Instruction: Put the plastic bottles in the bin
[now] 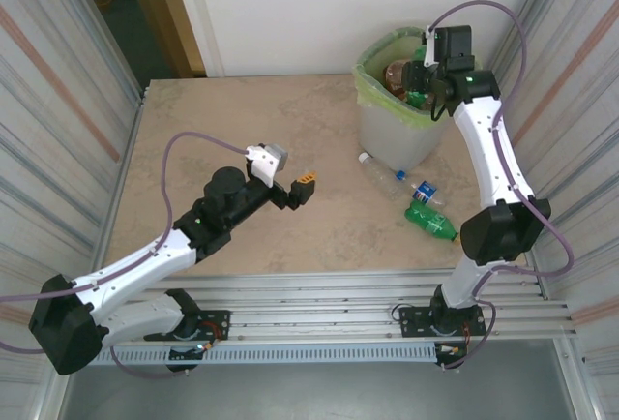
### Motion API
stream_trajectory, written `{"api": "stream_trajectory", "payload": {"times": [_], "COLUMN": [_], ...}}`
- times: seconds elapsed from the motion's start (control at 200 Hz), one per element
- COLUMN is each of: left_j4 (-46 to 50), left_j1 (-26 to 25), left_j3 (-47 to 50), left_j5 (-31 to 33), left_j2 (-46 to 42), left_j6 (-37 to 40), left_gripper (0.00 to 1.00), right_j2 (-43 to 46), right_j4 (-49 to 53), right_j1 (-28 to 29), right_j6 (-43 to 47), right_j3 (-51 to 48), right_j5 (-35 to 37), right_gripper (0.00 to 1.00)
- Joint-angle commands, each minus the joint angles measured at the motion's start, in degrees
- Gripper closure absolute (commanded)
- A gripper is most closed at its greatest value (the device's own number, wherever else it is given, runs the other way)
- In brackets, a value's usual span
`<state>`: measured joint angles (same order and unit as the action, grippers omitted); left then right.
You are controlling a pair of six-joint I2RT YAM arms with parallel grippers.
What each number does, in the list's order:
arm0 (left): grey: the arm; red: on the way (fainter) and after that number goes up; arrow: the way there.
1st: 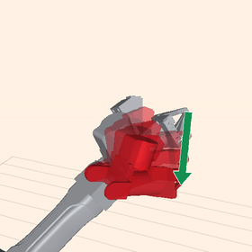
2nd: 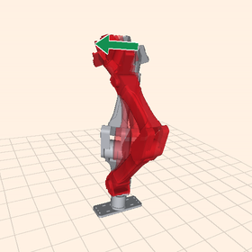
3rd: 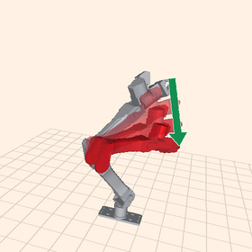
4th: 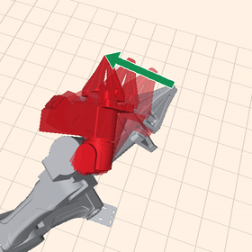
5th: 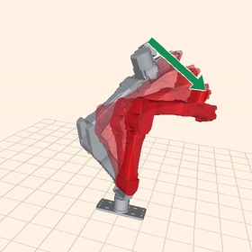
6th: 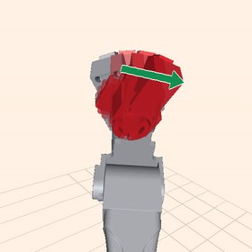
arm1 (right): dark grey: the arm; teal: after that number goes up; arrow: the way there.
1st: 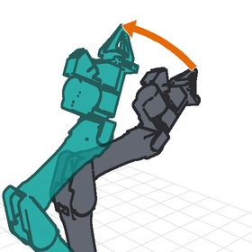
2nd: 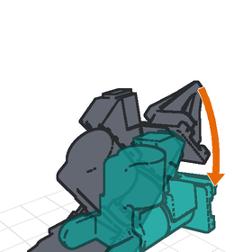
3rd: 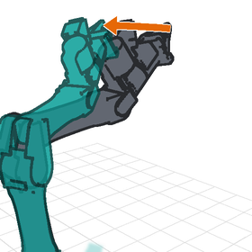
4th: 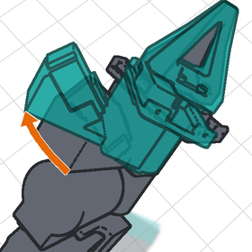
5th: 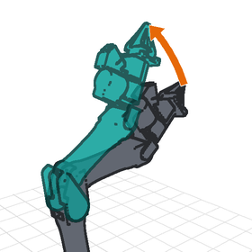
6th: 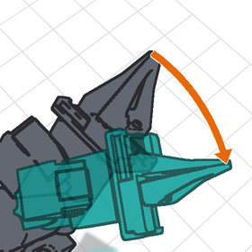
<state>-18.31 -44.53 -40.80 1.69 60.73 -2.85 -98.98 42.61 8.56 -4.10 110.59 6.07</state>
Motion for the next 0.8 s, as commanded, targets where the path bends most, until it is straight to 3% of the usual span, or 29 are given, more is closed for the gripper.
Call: {"api": "stream_trajectory", "payload": {"times": [0.0,0.17,0.366,0.501,0.646,0.792], "left_j4": [-1.46,-1.64,-1.38,-1.29,-1.29,-1.25], "left_j1": [0.76,0.76,0.77,0.82,0.79,0.77], "left_j3": [0.63,0.34,-0.07,-0.15,-0.12,-0.1], "left_j5": [0.07,-0.19,-0.44,-0.41,-0.51,-0.57], "left_j2": [-0.35,0.33,0.73,0.84,0.81,0.71], "left_j6": [-0.88,-1.25,-1.54,-1.79,-1.89,-1.98], "left_gripper": [0.01,0.01,0.01,0.01,0.01,0.01], "right_j2": [-0.93,-1.04,0.89,2.82,4.47,4.51], "right_j4": [1.22,2.43,2.79,1.87,0.07,-1.17], "right_j1": [0.58,0.85,1.2,1.28,1.29,1.24], "right_j6": [2.85,3.29,2.46,1.14,-0.21,-0.83], "right_j3": [2.09,2.0,1.74,1.15,0.04,-1.04], "right_j5": [4.48,3.51,-0.87,-5.44,-9.19,-9.95], "right_gripper": [0.48,0.46,0.28,0.24,0.25,0.38]}}
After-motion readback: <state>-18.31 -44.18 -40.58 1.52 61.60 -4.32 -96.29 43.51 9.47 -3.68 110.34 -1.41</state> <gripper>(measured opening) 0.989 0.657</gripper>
